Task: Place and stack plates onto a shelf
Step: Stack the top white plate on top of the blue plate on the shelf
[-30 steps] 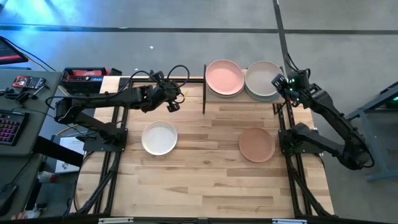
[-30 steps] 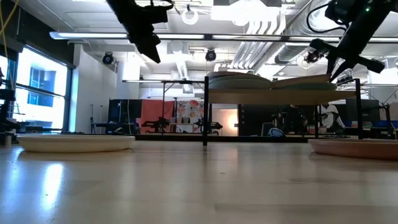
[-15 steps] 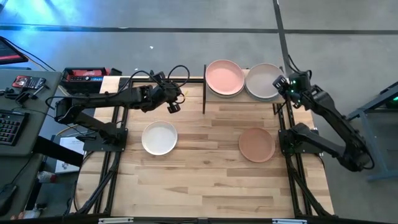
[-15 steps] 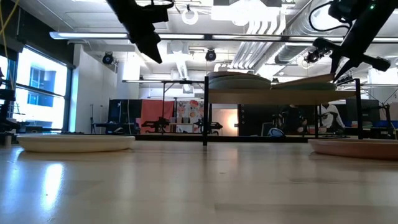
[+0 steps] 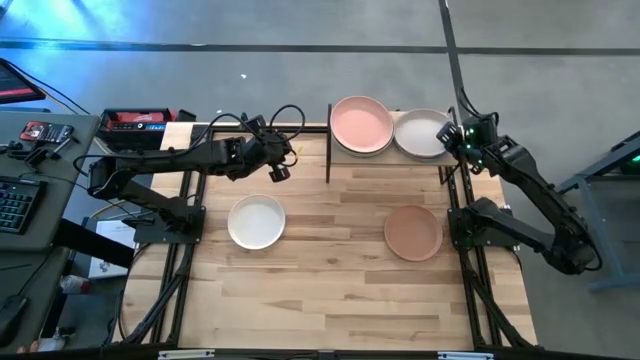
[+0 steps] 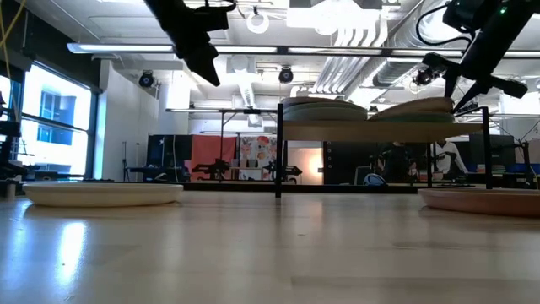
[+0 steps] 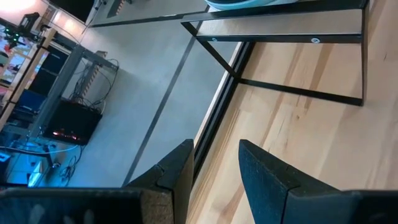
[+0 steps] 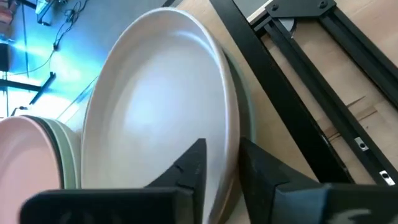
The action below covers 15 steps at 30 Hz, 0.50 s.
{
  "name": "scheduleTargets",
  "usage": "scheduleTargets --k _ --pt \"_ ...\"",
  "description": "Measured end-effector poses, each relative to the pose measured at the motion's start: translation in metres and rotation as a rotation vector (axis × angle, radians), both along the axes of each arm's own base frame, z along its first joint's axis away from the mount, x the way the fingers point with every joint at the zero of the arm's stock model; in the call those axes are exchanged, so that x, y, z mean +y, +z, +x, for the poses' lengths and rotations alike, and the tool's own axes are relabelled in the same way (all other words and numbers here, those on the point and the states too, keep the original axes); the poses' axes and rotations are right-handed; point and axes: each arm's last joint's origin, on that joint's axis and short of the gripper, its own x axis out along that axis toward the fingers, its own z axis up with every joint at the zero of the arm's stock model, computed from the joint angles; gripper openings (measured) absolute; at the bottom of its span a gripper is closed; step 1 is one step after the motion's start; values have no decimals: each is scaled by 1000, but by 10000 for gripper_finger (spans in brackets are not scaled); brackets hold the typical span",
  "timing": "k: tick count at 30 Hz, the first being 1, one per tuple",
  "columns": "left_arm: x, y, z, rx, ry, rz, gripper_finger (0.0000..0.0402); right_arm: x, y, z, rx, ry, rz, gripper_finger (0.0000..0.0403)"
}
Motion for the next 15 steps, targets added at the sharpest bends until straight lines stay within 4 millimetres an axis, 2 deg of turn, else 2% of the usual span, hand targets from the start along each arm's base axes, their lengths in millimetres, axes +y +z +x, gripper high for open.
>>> scheduleTargets --k 7,15 --pt "0 0 0 0 0 0 117 3 2 0 -41 29 -4 100" --pt "0 0 0 -1 -1 0 117 17 5 -8 -79 31 -1 103"
